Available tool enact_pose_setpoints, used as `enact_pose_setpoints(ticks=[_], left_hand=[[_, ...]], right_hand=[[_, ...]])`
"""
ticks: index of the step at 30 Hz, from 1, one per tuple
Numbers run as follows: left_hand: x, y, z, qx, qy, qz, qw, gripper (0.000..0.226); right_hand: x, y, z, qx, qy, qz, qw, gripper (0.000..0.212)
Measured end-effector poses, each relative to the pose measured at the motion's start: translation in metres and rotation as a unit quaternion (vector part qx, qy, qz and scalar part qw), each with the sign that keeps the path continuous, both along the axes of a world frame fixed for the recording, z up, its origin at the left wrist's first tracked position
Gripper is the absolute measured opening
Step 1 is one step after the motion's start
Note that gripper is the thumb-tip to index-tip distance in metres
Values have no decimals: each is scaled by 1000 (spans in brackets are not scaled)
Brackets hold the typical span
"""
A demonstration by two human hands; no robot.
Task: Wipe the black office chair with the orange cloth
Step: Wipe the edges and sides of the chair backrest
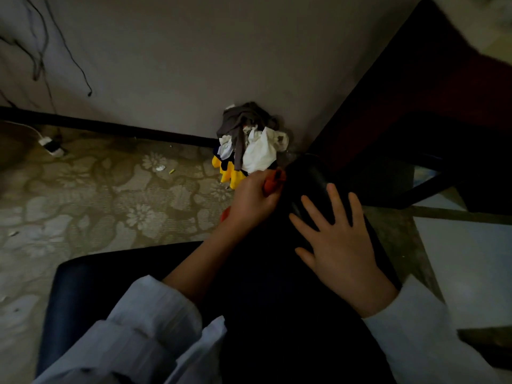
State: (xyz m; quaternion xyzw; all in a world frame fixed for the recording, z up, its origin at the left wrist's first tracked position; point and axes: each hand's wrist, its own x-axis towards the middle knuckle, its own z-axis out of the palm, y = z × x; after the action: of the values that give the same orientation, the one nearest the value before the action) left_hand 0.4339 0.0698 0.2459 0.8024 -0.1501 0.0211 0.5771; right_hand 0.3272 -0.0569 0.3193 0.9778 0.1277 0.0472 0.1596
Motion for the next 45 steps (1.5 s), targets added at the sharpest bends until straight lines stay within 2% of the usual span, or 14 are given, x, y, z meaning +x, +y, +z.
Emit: enact_pose_setpoints(ticks=[4,7,9,11,14,21,26,29,30,35,39,43,45], left_hand=[[-24,-2,2,10,-36,-35,999,21],[-13,-4,3,57,-41,-8,997,21],[5,-7,6,87,-21,24,996,15],[17,-10,7,94,18,57,994,14],[11,-12,1,42,43,64,996,24],[-24,-10,1,-19,17,16,1000,27],[-53,-11,3,-56,18,12,998,20],[-37,-17,28,-103,24,29,994,18],[-28,-22,40,-114,19,50,992,16],[-1,-49,62,-77,13,99,992,20],[-32,-50,59,-26,-81,18,996,22],[-54,-48,64,11,-179,-95,979,23],[-42,-43,68,62,-207,-117,969,23]], right_hand=[[-7,-6,0,-7,19,7,1000,68],[-2,3,13,-63,87,-24,994,68],[-1,3,17,-128,107,-25,986,67],[-1,3,20,-151,150,-25,977,66],[0,5,21,-140,171,-34,975,65],[0,8,27,-177,177,-36,967,66],[-3,6,25,-141,131,-9,981,64],[-13,-2,20,-31,29,24,999,58],[-19,-8,17,-1,-5,19,1000,57],[-62,-20,17,44,-38,-52,997,69],[-69,-20,19,43,-30,-77,996,61],[-65,-19,22,60,-11,-70,996,51],[-68,-18,22,58,-14,-64,996,50]])
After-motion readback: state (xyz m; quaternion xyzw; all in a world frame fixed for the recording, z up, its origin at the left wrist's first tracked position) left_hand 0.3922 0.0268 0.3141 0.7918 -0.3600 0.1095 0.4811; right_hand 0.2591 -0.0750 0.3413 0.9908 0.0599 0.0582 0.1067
